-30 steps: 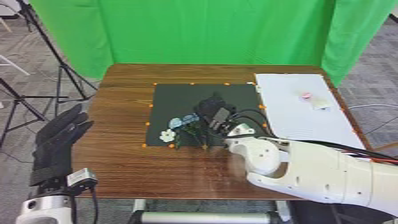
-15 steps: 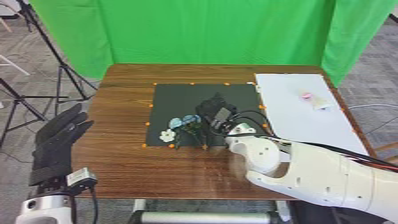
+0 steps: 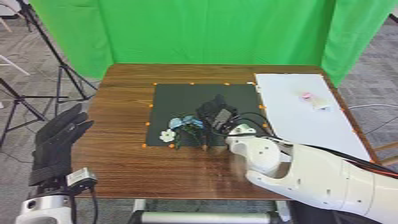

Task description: Arrange flowers

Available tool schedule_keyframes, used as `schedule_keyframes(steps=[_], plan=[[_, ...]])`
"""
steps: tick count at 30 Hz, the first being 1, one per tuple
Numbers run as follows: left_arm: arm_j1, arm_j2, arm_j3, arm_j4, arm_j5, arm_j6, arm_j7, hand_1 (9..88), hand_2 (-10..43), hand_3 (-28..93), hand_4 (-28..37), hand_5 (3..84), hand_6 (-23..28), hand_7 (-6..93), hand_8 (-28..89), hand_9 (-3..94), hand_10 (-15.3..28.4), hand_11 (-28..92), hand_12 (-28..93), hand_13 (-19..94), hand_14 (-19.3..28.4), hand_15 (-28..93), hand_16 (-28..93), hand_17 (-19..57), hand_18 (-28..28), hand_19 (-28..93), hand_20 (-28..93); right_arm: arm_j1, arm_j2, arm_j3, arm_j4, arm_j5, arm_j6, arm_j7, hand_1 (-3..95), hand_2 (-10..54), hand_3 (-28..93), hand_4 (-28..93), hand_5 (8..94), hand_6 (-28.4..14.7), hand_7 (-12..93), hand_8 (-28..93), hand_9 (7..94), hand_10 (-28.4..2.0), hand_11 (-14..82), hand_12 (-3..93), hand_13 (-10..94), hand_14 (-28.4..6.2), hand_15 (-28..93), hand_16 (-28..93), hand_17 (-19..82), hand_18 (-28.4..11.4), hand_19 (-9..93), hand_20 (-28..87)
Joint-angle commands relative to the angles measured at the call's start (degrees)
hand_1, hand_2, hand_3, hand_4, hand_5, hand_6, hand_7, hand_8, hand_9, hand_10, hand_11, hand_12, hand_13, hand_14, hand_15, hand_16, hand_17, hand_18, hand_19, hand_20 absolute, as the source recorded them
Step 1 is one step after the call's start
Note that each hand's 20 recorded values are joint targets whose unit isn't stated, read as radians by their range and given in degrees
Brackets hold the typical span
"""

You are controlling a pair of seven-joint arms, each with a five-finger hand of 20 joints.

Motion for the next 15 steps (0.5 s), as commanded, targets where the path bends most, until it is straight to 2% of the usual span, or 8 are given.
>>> schedule_keyframes(steps=[1,4,9,13,15], plan=[[0.83,-0.19,-0.16,-0.05,0.09,-0.27,-0.17,27.6,3.3,82,-17.7,38.0,10.0,16.6,-10,31.2,19.0,38,6,21,26.2,63,-18,-10.7,20.2,56,3,-2.72,-0.01,5.14,-1.34,-0.58,-4.37,-0.59,38.8,-6.4,83,-28,67.3,-3.3,25,-1,72.3,-13.6,30.7,19.1,69,-8.9,75,21,28,-20.5,87,0],[0.87,-0.32,-0.18,-0.12,0.32,-0.32,-0.36,27.6,3.3,82,-17.7,38.1,10.1,16.6,-10,31.2,19.0,38,6,21,26.2,64,-18,-10.7,20.3,56,4,-2.95,-0.03,6.08,-1.57,-0.43,-5.34,-0.31,35.2,-4.6,85,-26,64.6,-4.2,24,-12,69.2,-15.3,30.6,18.3,67,-10.1,76,21,27,-21.4,86,2],[1.35,-0.28,-0.09,-0.2,-0.15,0.26,0.16,27.7,3.3,82,-17.9,38.5,10.2,16.4,-11,31.7,19.1,38,6,22,26.3,64,-18,-10.7,20.4,56,4,-4.33,0.73,9.64,-3.17,0.24,-7.79,-1.06,33.5,-4.4,85,-25,61.9,-5.9,23,-13,66.0,-16.4,30.4,18.2,65,-10.9,76,20,26,-22.1,86,2],[2.64,-0.15,-0.31,-0.5,-0.71,0.82,0.99,27.7,3.3,82,-18.0,38.8,10.2,16.4,-11,32.1,19.3,37,6,22,26.3,63,-18,-10.7,20.5,56,4,-3.88,3.15,12.21,-5.6,2.73,-8.68,-0.42,31.2,-3.8,85,-25,59.1,-6.7,21,-12,63.2,-17.9,29.9,18.0,63,-11.8,77,20,25,-22.8,86,2],[2.98,-0.04,-0.26,-0.5,-0.86,1.16,1.37,27.6,3.4,82,-18.3,38.9,10.3,16.4,-11,32.3,19.4,37,6,22,26.2,64,-18,-10.7,20.6,56,4,-5.68,4.03,16.46,-6.94,4.35,-10.86,-0.48,30.4,-3.5,85,-25,57.9,-6.9,21,-12,61.6,-18.6,29.9,18.0,62,-12.4,77,19,25,-23.0,85,2]])
